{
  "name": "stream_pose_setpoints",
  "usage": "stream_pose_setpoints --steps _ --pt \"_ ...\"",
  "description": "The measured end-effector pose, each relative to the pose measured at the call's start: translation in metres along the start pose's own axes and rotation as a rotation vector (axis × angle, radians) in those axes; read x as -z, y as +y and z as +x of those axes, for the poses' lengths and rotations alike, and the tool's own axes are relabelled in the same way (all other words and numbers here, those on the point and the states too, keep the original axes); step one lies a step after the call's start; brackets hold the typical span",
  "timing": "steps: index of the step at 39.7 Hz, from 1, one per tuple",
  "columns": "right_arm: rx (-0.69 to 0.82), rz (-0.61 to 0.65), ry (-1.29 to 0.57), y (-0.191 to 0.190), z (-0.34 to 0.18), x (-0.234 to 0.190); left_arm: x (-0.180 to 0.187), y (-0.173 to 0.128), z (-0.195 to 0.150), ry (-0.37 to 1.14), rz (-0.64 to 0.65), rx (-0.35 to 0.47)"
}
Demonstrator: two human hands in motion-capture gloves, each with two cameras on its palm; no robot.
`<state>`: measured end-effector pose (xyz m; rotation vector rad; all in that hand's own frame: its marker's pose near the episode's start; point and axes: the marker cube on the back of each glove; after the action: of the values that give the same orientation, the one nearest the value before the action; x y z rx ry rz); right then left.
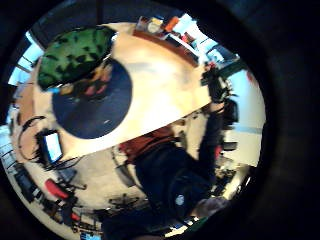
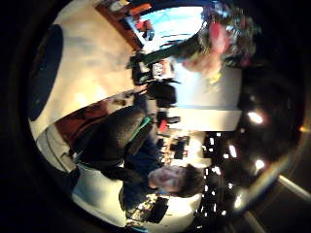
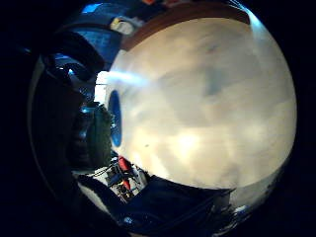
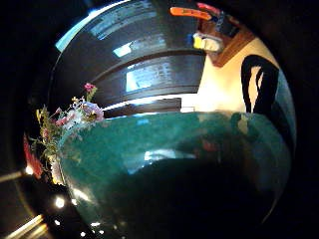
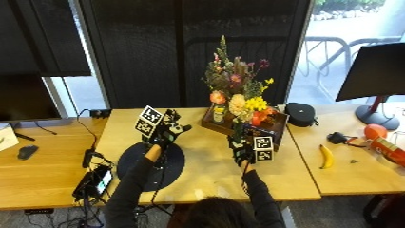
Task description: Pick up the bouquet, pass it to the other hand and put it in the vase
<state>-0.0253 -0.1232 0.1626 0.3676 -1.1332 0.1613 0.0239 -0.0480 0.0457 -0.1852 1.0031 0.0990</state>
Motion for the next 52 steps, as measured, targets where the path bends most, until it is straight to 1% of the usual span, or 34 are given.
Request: stream_pose_setpoints --steps 1,2,4,6,11,14,18,24,27,33,38,43,47,52 --pt "-0.051 -0.073 -0.064 0.007 -0.008 -0.006 0.001 -0.006 0.005 0.069 0.001 0.004" --pt "-0.072 -0.121 -0.105 0.013 -0.018 -0.011 0.002 -0.012 0.01 0.148 -0.001 0.01" --pt "-0.064 -0.17 -0.143 0.02 -0.036 -0.019 0.002 -0.026 0.02 0.304 -0.015 0.021" --pt "-0.042 -0.196 -0.154 0.026 -0.049 -0.025 0.001 -0.033 0.029 0.4 -0.032 0.023" --pt "0.025 -0.259 -0.158 0.042 -0.072 -0.042 -0.01 -0.04 0.044 0.491 -0.087 0.006" --pt "0.041 -0.33 -0.169 0.059 -0.084 -0.064 -0.021 -0.044 0.05 0.529 -0.134 -0.007" --pt "0.047 -0.417 -0.193 0.082 -0.099 -0.093 -0.035 -0.042 0.062 0.554 -0.165 -0.037" --pt "0.06 -0.472 -0.202 0.097 -0.112 -0.118 -0.053 -0.041 0.075 0.573 -0.183 -0.075" --pt "0.064 -0.496 -0.201 0.105 -0.117 -0.126 -0.059 -0.042 0.079 0.582 -0.167 -0.081" --pt "0.052 -0.528 -0.219 0.111 -0.12 -0.139 -0.056 -0.04 0.087 0.574 -0.052 -0.065" --pt "0.059 -0.542 -0.216 0.115 -0.123 -0.146 -0.055 -0.04 0.087 0.581 0.05 -0.028" --pt "0.059 -0.617 -0.249 0.127 -0.131 -0.148 -0.049 -0.036 0.093 0.558 0.143 -0.039" --pt "0.059 -0.667 -0.268 0.127 -0.133 -0.146 -0.039 -0.037 0.096 0.531 0.211 -0.045" --pt "0.115 -0.652 -0.208 0.119 -0.131 -0.135 -0.013 -0.035 0.107 0.519 0.292 -0.061"
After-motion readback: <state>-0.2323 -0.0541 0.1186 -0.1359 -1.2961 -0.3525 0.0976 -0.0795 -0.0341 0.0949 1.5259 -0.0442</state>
